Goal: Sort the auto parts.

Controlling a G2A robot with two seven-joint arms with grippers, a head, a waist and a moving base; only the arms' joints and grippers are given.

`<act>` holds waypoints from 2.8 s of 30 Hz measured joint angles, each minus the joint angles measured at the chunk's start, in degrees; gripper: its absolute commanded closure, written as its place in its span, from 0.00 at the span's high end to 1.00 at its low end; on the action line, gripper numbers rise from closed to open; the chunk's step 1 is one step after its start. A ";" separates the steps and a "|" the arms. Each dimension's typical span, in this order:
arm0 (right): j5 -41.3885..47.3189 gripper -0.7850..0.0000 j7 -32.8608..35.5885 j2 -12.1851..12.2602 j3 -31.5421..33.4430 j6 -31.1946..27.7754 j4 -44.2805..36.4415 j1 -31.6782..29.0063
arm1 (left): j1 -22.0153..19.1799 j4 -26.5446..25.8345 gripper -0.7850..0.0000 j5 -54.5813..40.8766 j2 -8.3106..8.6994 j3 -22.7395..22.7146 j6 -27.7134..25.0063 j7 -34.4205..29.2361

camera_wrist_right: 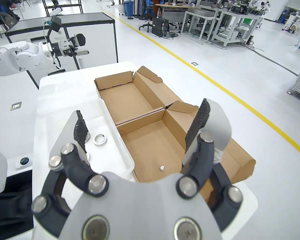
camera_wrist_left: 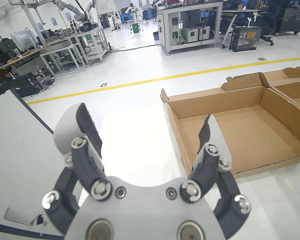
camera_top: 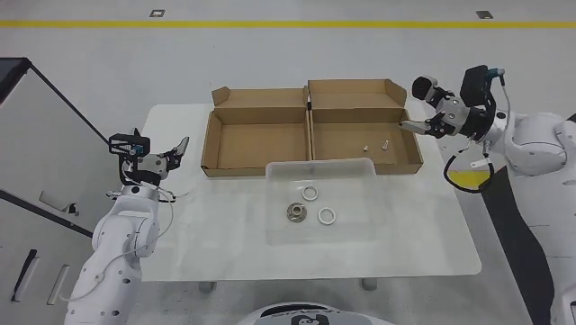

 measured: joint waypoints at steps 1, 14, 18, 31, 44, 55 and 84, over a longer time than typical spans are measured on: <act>-0.01 1.00 0.01 -0.01 0.01 0.00 0.01 0.00 | 0.00 0.00 1.00 0.00 0.00 0.00 0.00 0.00; -0.02 1.00 0.03 -0.01 0.01 0.00 0.01 0.01 | -1.26 -2.44 1.00 0.35 0.22 -0.97 -2.36 -2.01; -0.02 1.00 0.03 -0.01 0.01 0.00 0.01 0.01 | -3.68 -6.50 1.00 3.69 0.69 -0.56 -8.56 -9.21; -0.02 1.00 0.03 -0.01 0.01 0.00 0.01 0.01 | -18.12 -13.36 1.00 1.41 0.92 10.39 -25.74 -36.09; -0.02 1.00 0.03 -0.01 0.01 0.00 0.01 0.01 | -32.75 -9.35 1.00 -6.83 -0.59 25.84 -30.66 -53.63; -0.02 1.00 0.03 -0.01 0.01 0.00 0.01 0.01 | -45.86 -2.92 1.00 -11.79 -3.13 38.82 -27.99 -67.77; -0.02 1.00 0.03 -0.01 0.01 0.00 0.01 0.01 | -62.83 12.36 1.00 -32.11 -8.35 61.46 -29.88 -74.32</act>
